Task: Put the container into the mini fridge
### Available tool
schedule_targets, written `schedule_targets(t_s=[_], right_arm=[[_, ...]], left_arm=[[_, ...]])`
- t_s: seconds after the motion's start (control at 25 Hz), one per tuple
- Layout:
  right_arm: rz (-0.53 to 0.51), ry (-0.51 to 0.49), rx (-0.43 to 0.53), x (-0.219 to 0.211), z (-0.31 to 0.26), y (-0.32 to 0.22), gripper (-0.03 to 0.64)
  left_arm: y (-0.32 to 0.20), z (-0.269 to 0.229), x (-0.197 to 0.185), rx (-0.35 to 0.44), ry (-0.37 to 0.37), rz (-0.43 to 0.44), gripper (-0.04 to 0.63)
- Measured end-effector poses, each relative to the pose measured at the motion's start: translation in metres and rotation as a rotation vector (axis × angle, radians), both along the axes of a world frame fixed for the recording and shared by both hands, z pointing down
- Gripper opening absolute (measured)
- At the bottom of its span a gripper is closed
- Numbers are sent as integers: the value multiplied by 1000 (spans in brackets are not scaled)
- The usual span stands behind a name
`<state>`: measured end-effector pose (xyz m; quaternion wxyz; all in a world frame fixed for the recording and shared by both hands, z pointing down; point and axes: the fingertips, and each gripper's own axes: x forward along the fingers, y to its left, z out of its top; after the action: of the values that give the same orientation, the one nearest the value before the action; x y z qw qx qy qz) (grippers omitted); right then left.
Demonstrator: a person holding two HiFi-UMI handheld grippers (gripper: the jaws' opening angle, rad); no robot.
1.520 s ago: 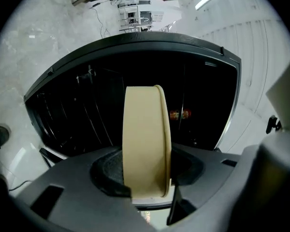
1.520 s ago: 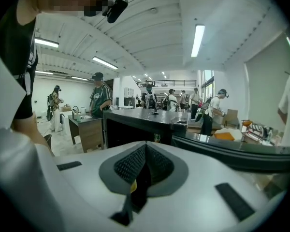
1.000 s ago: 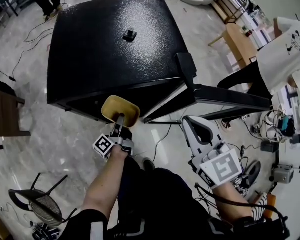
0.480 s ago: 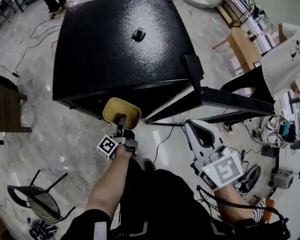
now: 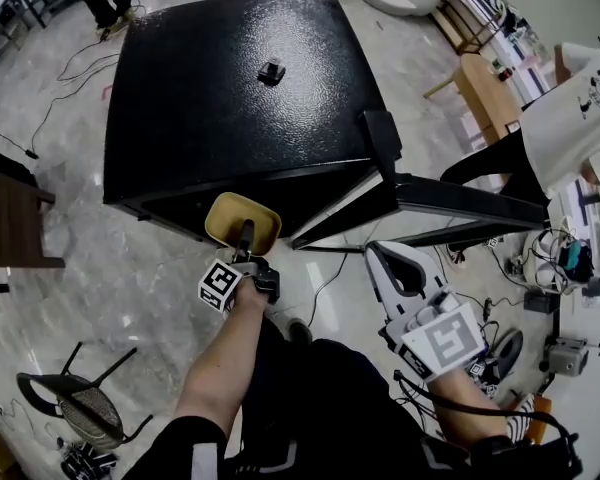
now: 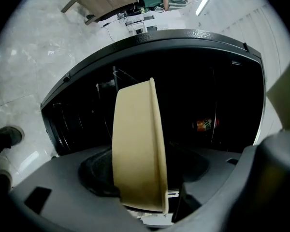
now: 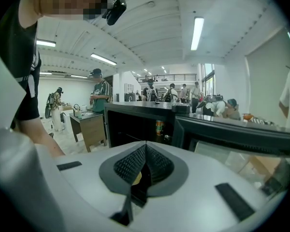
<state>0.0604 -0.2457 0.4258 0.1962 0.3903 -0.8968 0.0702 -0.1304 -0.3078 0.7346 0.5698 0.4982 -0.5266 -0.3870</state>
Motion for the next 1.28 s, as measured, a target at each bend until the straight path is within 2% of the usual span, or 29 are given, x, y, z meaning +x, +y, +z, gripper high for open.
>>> schedule_targets(t_s=[0.16,0.36,0.6,0.96,1.12,1.28], right_arm=[[7,3,3,4,-2,-2,16],[5,5,-14,3,3,-1,15],[-30,8,-26,-9,12,-1,16],[-97,8,-55,-36,32,4,16],[-95,16,-61,-35,35,5,16],[-93,-24,-56,-34,34,6,17]], left_arm=[[-8,1,-7,-9,-9,-18,341],[-19,-3,-9,10,-20,-14,354],[-24,-3,-8,24,-7,-17,367],[-22,-7,-12,67,-57,18,393],[-32,-4,-17,56,-49,4,419],[-39,-1,-21,29,-68,-11,450]])
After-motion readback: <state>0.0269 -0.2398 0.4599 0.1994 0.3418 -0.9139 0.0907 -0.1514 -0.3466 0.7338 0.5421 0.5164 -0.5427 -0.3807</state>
